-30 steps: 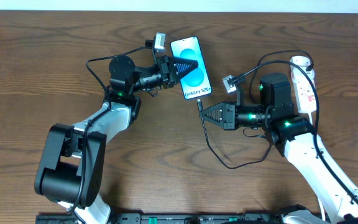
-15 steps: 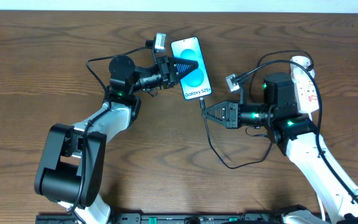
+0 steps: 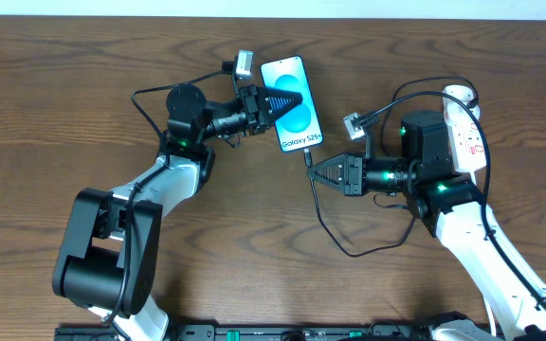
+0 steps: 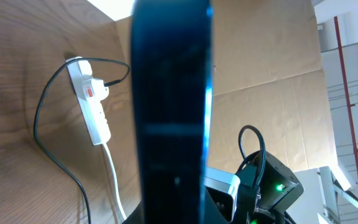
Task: Plug charger to phone and switch on socket
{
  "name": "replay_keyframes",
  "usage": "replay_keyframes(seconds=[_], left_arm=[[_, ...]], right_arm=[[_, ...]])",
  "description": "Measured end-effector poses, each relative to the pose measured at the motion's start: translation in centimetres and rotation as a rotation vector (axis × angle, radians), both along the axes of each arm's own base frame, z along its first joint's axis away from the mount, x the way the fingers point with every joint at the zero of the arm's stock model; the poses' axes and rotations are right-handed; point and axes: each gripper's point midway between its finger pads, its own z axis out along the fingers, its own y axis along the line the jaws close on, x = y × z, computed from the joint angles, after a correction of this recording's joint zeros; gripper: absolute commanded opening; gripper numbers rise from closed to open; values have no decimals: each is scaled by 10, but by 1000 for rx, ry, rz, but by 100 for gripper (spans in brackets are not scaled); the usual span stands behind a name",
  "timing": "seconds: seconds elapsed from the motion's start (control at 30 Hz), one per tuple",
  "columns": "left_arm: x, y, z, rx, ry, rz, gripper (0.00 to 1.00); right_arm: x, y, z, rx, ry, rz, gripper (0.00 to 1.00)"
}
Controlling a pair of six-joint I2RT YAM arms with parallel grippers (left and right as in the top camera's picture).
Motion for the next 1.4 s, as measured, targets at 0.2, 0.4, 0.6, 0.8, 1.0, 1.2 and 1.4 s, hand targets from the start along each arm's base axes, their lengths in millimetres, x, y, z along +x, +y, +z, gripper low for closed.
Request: replay_keyframes(seconds=[0.2, 0.4, 0.6, 0.8, 1.0, 1.2, 1.4], left_arm=[[-1, -1, 0, 0, 0, -2, 7], [0, -4, 1, -3, 0, 7, 7], [0, -5, 0, -4, 5, 10, 8], [0, -5, 1, -10, 22, 9, 8], [0, -5, 0, -10, 26, 8, 7], [-2, -6, 0, -4, 10, -7, 7], [-4, -4, 0, 3, -12, -19, 8]], right_arm=[[1, 0, 1, 3, -10, 0, 1], [1, 0, 1, 3, -10, 1, 1], [1, 0, 1, 3, -11, 1, 1], [1, 0, 2, 3, -13, 0, 1], [1, 0, 2, 3, -13, 0, 1], [3, 1, 4, 9, -29, 2, 1], [4, 3, 7, 19, -71, 14, 1]])
